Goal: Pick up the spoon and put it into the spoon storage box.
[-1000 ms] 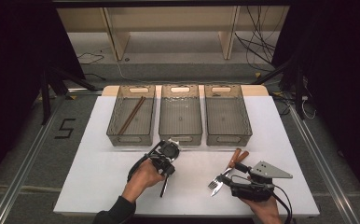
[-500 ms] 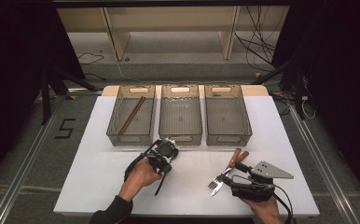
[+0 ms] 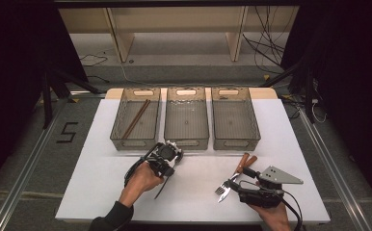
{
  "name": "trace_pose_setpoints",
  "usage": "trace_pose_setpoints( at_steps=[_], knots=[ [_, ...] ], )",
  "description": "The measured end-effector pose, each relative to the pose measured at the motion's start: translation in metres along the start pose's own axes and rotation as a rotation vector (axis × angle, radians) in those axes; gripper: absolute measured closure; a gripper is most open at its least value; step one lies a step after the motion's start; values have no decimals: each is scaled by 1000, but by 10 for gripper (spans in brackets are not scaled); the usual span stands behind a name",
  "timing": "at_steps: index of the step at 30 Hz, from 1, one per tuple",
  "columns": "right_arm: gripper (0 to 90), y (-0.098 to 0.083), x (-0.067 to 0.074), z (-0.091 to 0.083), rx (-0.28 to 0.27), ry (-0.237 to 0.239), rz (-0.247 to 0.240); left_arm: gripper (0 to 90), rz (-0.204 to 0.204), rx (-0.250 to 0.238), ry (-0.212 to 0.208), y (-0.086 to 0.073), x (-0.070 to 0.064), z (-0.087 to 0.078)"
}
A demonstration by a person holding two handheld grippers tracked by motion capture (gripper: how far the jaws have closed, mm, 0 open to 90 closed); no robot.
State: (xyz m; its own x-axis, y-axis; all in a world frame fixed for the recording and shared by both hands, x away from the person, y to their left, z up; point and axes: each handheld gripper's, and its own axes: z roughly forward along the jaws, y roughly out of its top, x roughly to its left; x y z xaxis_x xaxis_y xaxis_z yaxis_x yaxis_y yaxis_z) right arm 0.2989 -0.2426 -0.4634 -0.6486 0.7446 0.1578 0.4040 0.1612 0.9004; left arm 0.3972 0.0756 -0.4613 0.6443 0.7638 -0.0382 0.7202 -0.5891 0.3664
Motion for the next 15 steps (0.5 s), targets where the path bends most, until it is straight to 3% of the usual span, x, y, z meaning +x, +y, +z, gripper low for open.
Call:
trace_pose_setpoints(
  at_steps=[7, 15],
  knots=[
    [271, 0, 0, 0, 0, 0, 3, 865, -24, -40, 5, -2, 5, -3],
    [271, 0, 0, 0, 0, 0, 4, 862, -29, -38, 18, -1, 5, -1]
  ],
)
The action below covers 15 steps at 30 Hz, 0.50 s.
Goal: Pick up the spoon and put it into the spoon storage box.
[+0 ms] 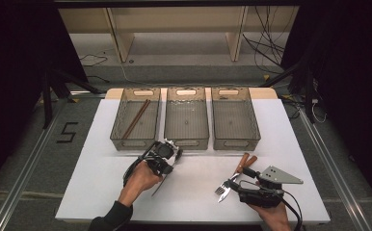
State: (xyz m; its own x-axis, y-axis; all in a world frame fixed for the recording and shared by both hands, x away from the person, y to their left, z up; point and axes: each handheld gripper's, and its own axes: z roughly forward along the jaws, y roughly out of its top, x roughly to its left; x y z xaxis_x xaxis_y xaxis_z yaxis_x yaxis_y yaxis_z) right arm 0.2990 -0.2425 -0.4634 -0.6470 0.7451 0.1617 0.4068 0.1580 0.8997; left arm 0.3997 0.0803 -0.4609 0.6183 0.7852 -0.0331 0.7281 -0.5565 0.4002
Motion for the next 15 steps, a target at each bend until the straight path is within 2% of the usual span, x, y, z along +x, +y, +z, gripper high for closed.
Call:
trace_pose_setpoints(
  at_steps=[3, 6, 10, 15],
  knots=[
    [270, 0, 0, 0, 0, 2, 2, 872, -8, -13, 23, 0, 3, -4],
    [271, 0, 0, 0, 0, 2, 2, 874, -20, -23, 8, -1, 7, -4],
    [270, 0, 0, 0, 2, 2, 1, 871, -17, -11, 6, 1, 7, -3],
    [271, 0, 0, 0, 0, 2, 2, 875, -14, -10, 23, 1, 7, -3]
  ],
)
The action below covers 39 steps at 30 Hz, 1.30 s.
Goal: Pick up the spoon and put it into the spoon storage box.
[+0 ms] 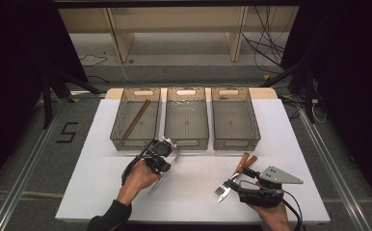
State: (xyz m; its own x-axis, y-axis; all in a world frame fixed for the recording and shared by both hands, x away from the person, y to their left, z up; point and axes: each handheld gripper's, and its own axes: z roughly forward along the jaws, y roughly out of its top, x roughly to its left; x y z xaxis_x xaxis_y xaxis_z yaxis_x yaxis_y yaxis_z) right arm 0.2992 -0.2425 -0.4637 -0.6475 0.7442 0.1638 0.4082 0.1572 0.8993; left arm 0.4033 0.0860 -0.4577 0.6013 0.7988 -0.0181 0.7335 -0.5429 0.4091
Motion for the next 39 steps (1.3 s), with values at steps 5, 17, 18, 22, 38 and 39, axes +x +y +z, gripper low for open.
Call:
trace_pose_setpoints(
  at_steps=[5, 17, 18, 22, 38, 39],
  knots=[
    [270, 0, 0, 0, 0, 0, -1, 860, 16, 8, 9, 1, -5, 4],
    [270, 0, 0, 0, -1, 1, -1, 865, 18, -1, 38, 1, -5, 3],
    [271, 0, 0, 0, 0, 0, -2, 866, 12, -5, 38, 1, -4, 3],
    [271, 0, 0, 0, -1, 1, -2, 866, 5, -6, 46, 1, -1, 3],
    [271, 0, 0, 0, -2, 1, -3, 890, 13, 16, 62, -1, 1, 9],
    [271, 0, 0, 0, -2, 2, -3, 891, 21, 19, 55, -1, 4, 8]
  ],
)
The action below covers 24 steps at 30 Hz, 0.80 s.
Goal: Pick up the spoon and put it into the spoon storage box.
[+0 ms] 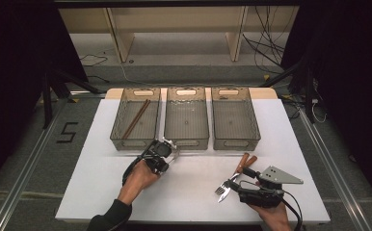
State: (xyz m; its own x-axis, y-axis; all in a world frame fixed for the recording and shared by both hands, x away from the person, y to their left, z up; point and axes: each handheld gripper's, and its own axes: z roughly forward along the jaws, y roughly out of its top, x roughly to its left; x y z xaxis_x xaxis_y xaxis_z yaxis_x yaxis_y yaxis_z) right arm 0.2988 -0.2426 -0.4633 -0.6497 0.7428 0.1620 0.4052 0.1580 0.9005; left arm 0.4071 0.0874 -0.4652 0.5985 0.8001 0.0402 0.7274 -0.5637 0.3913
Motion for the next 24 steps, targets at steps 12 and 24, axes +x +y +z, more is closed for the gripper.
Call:
trace_pose_setpoints(
  at_steps=[12, 24],
  knots=[
    [271, 0, -1, 0, -1, 0, 3, 896, 21, -12, -10, -2, 3, -6],
    [270, 0, -1, -1, 0, -2, 4, 895, 71, -54, -108, 0, -2, -34]
  ],
)
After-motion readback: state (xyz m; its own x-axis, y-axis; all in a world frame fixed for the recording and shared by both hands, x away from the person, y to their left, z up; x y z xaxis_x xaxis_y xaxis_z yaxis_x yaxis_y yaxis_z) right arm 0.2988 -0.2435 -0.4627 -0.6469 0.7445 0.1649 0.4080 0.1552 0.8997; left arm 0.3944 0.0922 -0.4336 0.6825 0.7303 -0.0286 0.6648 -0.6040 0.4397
